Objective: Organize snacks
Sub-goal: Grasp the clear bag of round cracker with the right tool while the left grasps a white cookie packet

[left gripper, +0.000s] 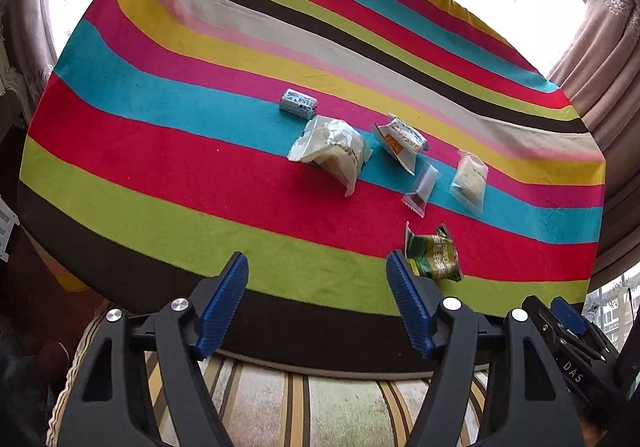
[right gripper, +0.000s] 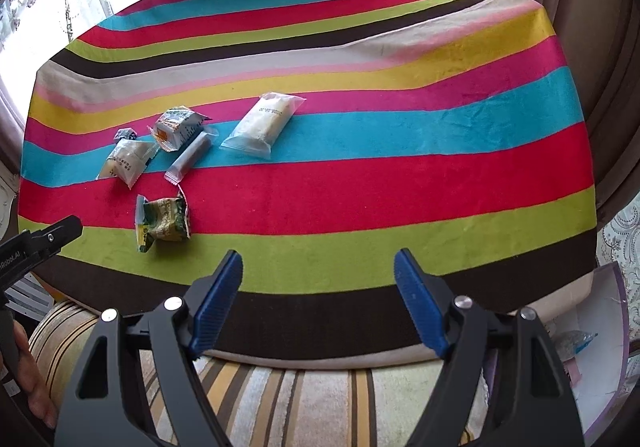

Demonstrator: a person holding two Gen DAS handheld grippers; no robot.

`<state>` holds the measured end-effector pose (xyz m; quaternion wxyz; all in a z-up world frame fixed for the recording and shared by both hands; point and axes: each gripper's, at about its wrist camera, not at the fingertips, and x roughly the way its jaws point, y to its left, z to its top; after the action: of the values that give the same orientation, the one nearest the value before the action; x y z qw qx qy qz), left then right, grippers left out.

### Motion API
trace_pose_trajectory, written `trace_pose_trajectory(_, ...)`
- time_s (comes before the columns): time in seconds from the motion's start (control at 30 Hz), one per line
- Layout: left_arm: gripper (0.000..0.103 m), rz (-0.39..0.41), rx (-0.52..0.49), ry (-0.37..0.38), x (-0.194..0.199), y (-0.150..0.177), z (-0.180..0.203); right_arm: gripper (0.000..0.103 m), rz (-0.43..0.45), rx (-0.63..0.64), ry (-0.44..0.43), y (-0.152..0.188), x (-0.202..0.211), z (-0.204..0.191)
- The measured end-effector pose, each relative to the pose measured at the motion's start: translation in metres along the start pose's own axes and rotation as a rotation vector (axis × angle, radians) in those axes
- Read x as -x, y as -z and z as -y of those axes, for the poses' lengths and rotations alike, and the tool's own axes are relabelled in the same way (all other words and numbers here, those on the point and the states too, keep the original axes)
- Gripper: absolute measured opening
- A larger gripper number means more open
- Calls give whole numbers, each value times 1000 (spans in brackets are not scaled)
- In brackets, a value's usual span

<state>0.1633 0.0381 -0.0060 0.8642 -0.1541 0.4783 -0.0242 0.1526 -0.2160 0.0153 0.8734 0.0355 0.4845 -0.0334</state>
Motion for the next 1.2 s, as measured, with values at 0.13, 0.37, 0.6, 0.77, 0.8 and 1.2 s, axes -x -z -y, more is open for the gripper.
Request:
trace_pose_trajectory(0.13, 66, 12, -21, -11, -16, -20, 3, 78, 12, 14, 6, -17, -13, -11)
trace_pose_trajectory(0.37, 78, 50, -135, -45, -43, -53, 17, 78, 47, -3, 18, -56, -43, -29)
trace_pose_trajectory(0.6, 83, 18, -227, -83, -72, -65, 24, 78, 33, -12, 40, -88, -84, -46)
trace_pose_trajectory(0.77, 73, 3, -256, -100, -84, -66, 26, 78, 25, -5, 69, -99, -104, -55)
trace_pose_trajectory(0.8, 66, -7, -257, -99, -86, -66, 26, 78, 23, -1, 73, -100, -106, -57)
trace_pose_trajectory(1.2, 41, -18, -283, -86, -88, -60, 28, 36, 20, 59, 37, -98, -116, -75)
